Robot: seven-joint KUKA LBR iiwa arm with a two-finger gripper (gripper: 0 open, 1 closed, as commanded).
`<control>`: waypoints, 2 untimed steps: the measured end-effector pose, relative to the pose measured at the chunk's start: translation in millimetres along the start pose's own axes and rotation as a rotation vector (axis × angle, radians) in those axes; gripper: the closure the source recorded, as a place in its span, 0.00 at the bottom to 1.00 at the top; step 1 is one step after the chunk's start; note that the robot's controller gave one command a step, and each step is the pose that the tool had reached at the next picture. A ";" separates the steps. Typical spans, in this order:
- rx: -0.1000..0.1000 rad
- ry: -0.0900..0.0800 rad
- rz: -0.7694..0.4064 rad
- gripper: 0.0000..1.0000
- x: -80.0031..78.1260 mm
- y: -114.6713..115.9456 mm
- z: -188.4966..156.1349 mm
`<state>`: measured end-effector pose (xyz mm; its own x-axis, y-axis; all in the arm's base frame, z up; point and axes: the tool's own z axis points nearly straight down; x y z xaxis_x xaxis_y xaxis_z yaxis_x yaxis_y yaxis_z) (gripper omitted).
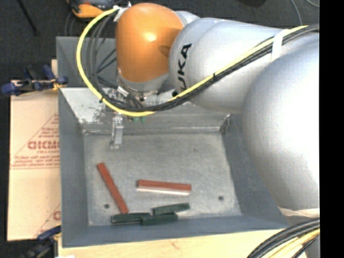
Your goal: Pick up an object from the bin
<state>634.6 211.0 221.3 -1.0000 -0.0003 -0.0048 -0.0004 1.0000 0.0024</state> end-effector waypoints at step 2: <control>0.003 0.006 0.277 0.00 70.6 27.8 62.7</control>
Offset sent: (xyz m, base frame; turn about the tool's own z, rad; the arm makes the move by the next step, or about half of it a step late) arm -0.0696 0.0280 -0.0629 0.2786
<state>564.4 238.9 158.3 -0.9620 0.2732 0.0013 0.2732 0.9620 -0.0003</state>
